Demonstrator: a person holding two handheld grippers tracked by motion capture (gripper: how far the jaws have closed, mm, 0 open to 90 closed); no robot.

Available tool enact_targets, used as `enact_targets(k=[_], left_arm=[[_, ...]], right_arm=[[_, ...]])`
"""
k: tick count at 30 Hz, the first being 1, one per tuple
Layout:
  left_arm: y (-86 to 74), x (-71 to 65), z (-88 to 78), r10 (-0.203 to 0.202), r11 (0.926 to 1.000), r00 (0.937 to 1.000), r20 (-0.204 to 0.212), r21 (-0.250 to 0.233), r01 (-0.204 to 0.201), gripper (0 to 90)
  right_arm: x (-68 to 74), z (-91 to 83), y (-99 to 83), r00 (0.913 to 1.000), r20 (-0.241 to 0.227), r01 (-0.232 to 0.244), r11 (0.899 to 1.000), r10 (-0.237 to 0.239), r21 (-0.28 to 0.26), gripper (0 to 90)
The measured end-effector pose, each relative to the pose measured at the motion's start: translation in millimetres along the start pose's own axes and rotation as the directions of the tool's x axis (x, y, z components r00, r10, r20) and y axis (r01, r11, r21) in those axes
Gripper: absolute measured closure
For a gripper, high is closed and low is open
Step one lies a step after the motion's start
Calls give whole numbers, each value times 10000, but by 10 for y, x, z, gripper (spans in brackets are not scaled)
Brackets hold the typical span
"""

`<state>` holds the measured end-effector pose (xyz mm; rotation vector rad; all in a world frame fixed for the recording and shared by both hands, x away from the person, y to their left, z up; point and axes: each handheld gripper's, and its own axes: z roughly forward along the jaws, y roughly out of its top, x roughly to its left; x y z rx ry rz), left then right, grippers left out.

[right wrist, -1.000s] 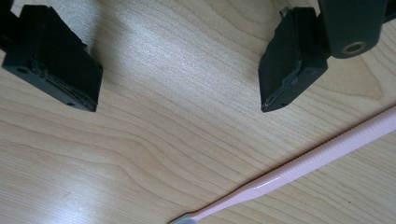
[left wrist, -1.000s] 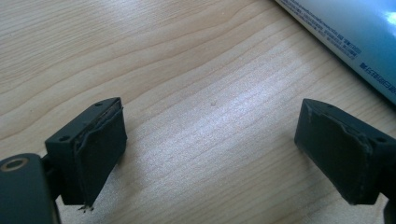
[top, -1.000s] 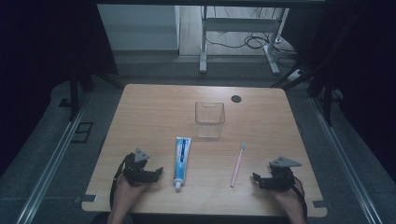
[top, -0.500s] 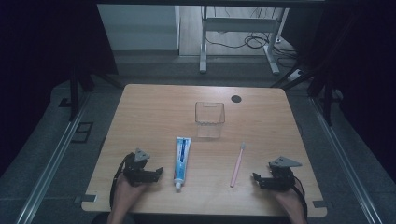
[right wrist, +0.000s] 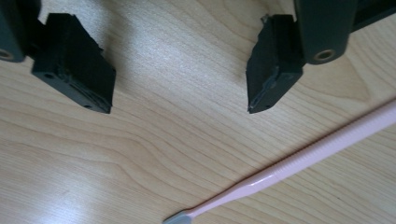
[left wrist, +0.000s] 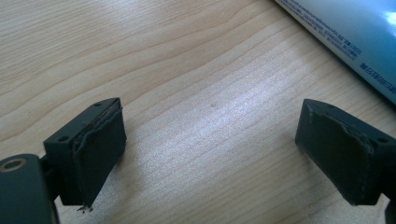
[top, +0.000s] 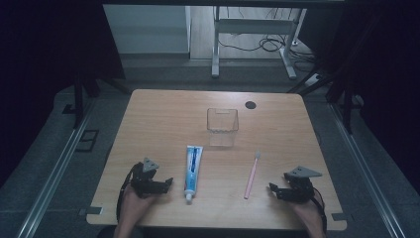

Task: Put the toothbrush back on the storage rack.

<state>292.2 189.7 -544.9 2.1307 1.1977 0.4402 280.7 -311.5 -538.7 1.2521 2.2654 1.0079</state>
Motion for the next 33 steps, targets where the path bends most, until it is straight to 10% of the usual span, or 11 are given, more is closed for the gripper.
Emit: enact_targets(k=[22, 33], left_arm=[[0, 1, 0, 9, 10000, 10000, -4, 8, -9, 87], [0, 1, 0, 9, 10000, 10000, -3, 7, -9, 87]], right_arm=[[33, -73, 93, 9951, -976, 199, 9989, -157, 415, 711], [73, -22, 155, 9881, -1526, 266, 9983, -183, 523, 781]])
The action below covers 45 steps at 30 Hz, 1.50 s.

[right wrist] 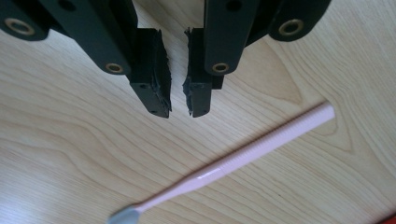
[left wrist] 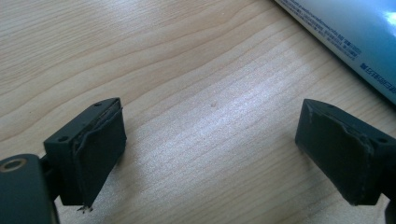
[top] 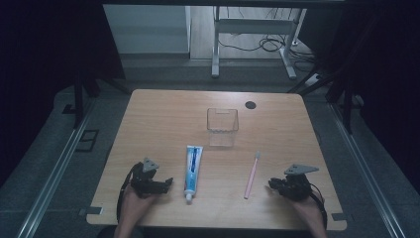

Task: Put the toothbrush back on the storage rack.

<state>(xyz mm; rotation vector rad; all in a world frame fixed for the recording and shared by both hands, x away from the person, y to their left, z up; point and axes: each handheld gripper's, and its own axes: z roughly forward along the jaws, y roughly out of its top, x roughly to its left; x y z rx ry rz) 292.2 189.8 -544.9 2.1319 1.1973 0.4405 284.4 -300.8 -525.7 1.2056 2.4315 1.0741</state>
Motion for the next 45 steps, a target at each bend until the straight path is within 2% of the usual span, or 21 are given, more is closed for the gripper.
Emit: enact_targets(k=[9, 15, 31, 36, 45], left_arm=[[0, -1, 0, -10, 10000, 10000, -7, -1, 10, 87], [0, 0, 0, 2, 10000, 10000, -5, 4, -2, 87], [0, -2, 1, -17, 10000, 10000, -1, -14, 17, 87], [0, -2, 1, -17, 10000, 10000, -2, -13, 17, 87], [0, -1, 0, -12, 10000, 10000, -9, -6, 12, 87]], right_arm=[[112, 87, 139, 9979, -172, 617, 9980, -619, -118, 781], [196, 176, 242, 9946, -768, 695, 9976, -697, -45, 801], [412, 441, 359, 9840, -1638, 733, 9972, -704, 115, 825], [441, 478, 361, 9828, -1698, 768, 9969, -725, 187, 825], [379, 441, 316, 9870, -1480, 693, 9968, -628, 394, 823]])
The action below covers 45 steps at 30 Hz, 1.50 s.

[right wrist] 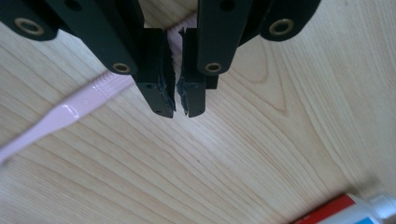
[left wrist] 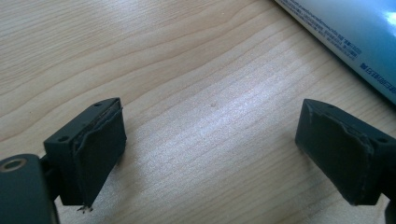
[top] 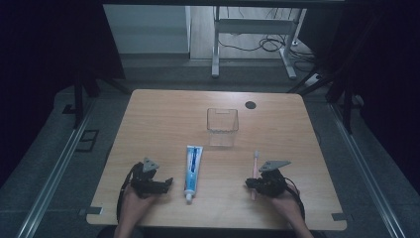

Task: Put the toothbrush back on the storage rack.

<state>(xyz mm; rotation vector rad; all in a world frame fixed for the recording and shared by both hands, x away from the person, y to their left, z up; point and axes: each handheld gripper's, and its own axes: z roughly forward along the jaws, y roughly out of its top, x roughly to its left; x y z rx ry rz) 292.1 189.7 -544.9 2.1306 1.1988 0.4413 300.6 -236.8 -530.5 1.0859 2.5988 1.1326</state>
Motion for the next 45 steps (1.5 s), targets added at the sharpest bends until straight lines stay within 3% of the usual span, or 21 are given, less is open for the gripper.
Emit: enact_targets(k=[36, 45], left_arm=[[0, 0, 0, -7, 10000, 10000, 9, -6, 7, 87], [0, 0, 0, -7, 10000, 10000, 11, -4, 7, 87]], right_arm=[[-447, -471, -337, 9892, 1183, -871, 9962, 867, -20, 814], [-415, -527, -283, 9917, 1109, -669, 9977, 655, 87, 802]])
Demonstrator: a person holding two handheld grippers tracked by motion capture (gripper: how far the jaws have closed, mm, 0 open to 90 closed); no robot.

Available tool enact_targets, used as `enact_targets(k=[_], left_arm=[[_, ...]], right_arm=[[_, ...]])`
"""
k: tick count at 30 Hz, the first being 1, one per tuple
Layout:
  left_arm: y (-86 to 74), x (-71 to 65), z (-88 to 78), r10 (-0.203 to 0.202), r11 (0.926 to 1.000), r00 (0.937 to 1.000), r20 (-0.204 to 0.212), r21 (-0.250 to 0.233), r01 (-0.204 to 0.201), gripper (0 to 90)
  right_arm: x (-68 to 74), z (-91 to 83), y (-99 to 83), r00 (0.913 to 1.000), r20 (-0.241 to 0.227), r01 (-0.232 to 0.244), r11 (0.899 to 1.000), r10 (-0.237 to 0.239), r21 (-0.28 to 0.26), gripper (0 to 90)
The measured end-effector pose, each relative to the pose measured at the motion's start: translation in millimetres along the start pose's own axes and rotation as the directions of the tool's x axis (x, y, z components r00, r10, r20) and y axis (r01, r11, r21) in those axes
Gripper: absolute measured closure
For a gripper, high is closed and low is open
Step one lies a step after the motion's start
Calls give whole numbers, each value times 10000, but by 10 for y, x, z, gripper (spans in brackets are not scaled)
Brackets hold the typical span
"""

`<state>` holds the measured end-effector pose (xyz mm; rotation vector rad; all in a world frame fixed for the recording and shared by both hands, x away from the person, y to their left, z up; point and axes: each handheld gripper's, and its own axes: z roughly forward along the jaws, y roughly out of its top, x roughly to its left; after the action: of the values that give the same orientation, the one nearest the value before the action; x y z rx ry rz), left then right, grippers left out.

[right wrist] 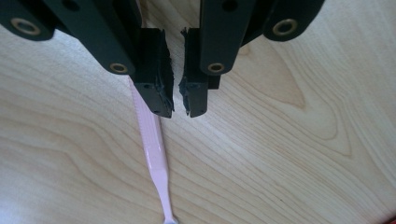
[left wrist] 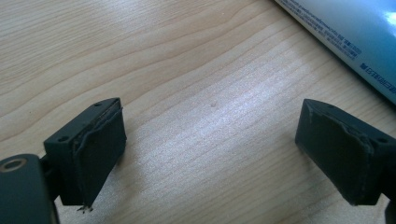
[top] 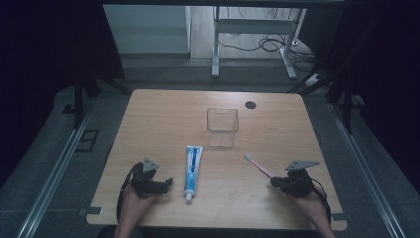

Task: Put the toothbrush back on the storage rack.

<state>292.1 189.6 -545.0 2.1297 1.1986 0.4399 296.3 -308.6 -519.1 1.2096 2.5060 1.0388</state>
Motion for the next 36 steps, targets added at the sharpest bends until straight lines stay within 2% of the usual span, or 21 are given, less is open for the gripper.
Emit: enact_targets(k=[7, 16, 20, 25, 36], left_arm=[[0, 1, -1, 9, 10000, 10000, -4, 8, -9, 87], [-1, -3, 0, -48, 10000, 10000, -1, -4, 48, 87], [0, -3, -1, -45, 10000, 10000, 0, 13, 45, 87], [-1, -3, -1, -48, 10000, 10000, 0, 10, 48, 87], [0, -3, -1, -45, 10000, 10000, -3, 14, 45, 87]], right_arm=[[-57, -110, 148, 9993, 256, 254, 9962, -277, 839, 768], [-145, -77, 335, 9972, 368, 553, 9738, -649, 2204, 750], [-159, -26, 430, 9964, 307, 673, 9575, -790, 2805, 745], [-136, 46, 557, 9934, 246, 963, 9313, -1120, 3514, 746], [-64, 249, 784, 9878, -1, 1369, 8680, -1557, 4773, 745]])
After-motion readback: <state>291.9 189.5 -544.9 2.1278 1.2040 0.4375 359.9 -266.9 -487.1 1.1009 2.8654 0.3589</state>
